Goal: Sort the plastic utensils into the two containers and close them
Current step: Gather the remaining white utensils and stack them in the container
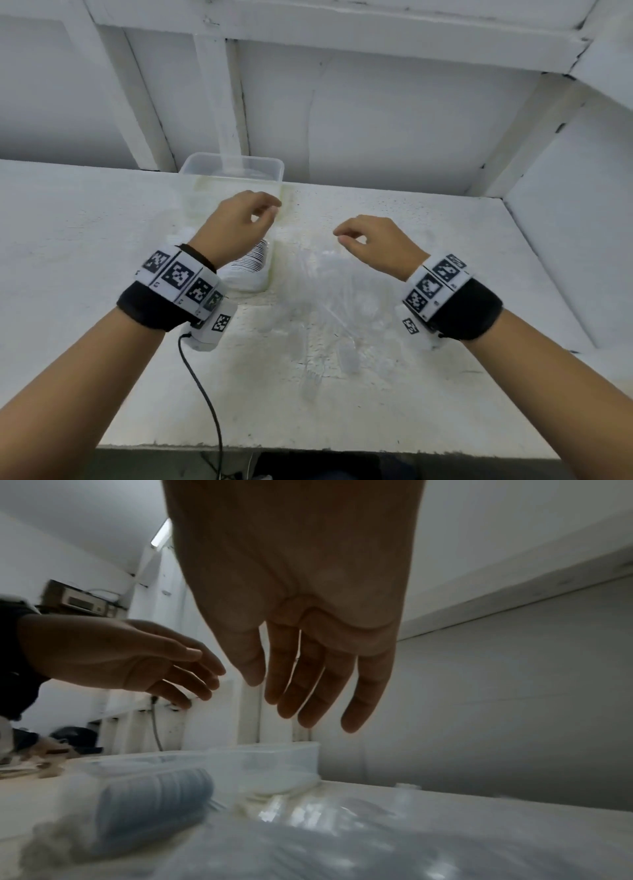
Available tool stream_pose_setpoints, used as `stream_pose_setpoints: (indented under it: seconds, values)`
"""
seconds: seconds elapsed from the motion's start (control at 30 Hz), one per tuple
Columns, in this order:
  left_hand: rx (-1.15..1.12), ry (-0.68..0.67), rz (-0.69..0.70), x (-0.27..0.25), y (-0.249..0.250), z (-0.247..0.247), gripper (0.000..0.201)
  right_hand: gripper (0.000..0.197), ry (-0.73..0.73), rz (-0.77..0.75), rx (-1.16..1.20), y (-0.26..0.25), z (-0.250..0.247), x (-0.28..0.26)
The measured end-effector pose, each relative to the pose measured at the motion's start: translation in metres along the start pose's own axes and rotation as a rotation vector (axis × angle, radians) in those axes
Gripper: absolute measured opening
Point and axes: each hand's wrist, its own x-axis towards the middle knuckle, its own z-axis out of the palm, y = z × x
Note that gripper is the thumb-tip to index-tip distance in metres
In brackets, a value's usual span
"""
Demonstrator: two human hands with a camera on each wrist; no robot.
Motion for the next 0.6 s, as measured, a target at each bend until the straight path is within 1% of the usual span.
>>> stream_pose_setpoints:
  seconds: [0.13, 0.3, 0.37, 0.43, 0.47, 0.53, 0.6]
  values:
    - [-0.050, -0.182, 0.124, 0.008, 0.051, 0.057, 0.027, 0.024, 0.005, 0.175, -0.035, 0.053, -0.019, -0.052]
    - [0.015, -0.466, 0.246, 0.012, 0.105, 0.128, 0.031, 0.026, -0.042, 0.423, -0.155, 0.113, -0.030, -0.103]
    - [0.056, -0.586, 0.285, 0.012, 0.118, 0.151, 0.033, 0.032, -0.076, 0.559, -0.225, 0.132, -0.031, -0.117]
    - [0.096, -0.686, 0.306, 0.012, 0.127, 0.167, 0.033, 0.044, -0.149, 0.687, -0.248, 0.145, -0.028, -0.128]
    - [0.109, -0.719, 0.307, 0.012, 0.130, 0.174, 0.033, 0.050, -0.184, 0.726, -0.242, 0.148, -0.025, -0.132]
    - [0.130, -0.749, 0.297, 0.011, 0.133, 0.182, 0.033, 0.054, -0.213, 0.740, -0.243, 0.148, -0.017, -0.138]
    - [0.151, -0.766, 0.284, 0.009, 0.131, 0.187, 0.034, 0.050, -0.195, 0.690, -0.251, 0.143, -0.008, -0.140]
